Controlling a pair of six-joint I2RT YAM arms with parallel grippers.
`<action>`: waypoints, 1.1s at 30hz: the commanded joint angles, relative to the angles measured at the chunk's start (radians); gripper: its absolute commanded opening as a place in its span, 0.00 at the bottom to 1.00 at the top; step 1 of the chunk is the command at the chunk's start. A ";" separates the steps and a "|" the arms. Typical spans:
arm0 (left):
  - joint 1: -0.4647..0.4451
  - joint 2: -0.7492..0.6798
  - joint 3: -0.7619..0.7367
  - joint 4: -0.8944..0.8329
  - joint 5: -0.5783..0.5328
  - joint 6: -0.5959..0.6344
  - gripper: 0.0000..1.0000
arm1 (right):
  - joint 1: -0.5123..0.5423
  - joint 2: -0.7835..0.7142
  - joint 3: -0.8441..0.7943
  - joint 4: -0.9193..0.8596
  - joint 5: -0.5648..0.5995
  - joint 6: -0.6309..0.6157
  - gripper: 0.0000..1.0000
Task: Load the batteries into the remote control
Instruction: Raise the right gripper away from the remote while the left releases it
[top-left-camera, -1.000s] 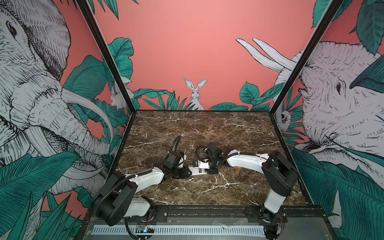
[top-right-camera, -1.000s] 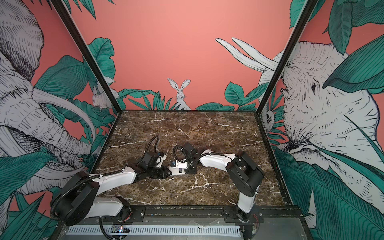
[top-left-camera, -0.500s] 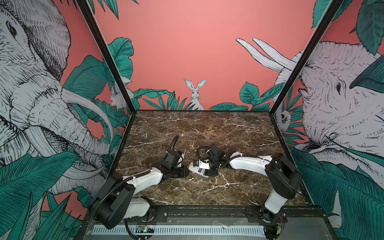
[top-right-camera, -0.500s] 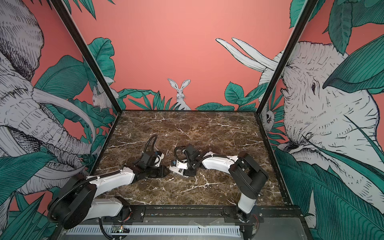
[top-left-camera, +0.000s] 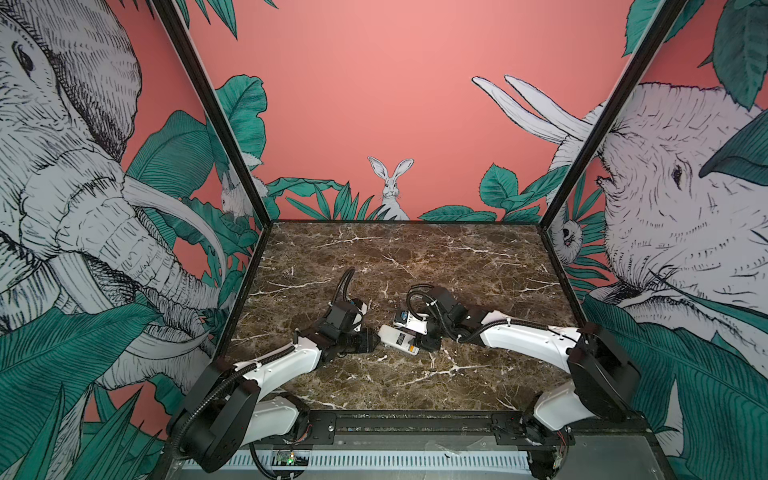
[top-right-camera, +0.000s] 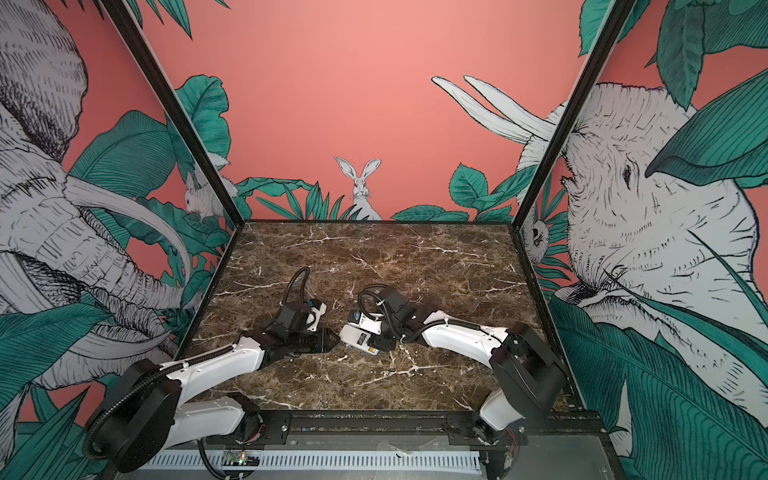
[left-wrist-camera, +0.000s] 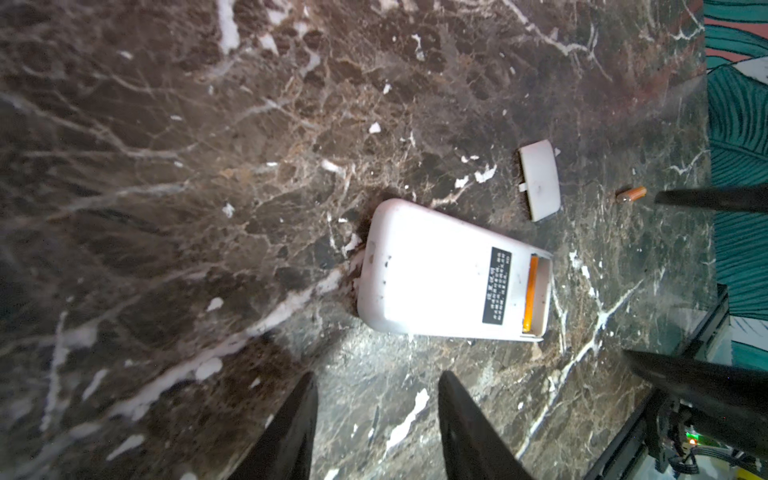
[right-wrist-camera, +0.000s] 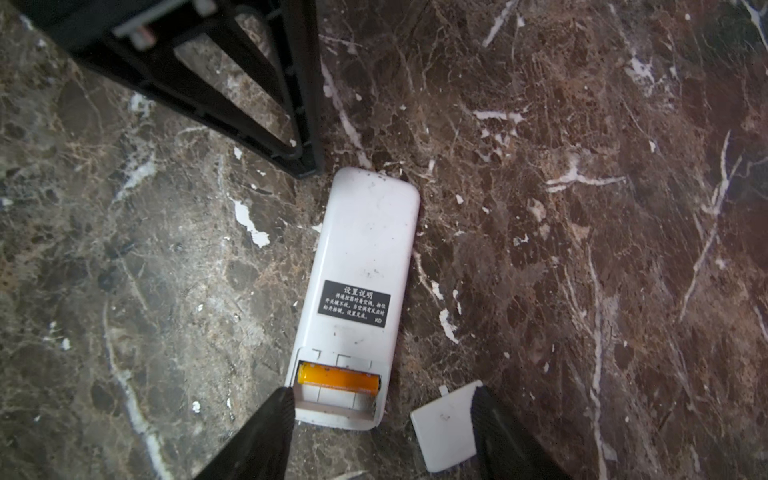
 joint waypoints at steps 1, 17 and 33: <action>0.005 -0.020 0.001 -0.029 -0.006 0.022 0.51 | -0.014 -0.049 -0.004 -0.036 -0.002 0.110 0.67; 0.014 0.002 0.036 0.012 0.014 0.085 0.53 | -0.037 -0.135 0.023 -0.262 0.099 0.418 0.62; 0.058 0.069 0.073 0.003 0.028 0.112 0.49 | -0.017 0.080 0.123 -0.246 0.069 0.691 0.54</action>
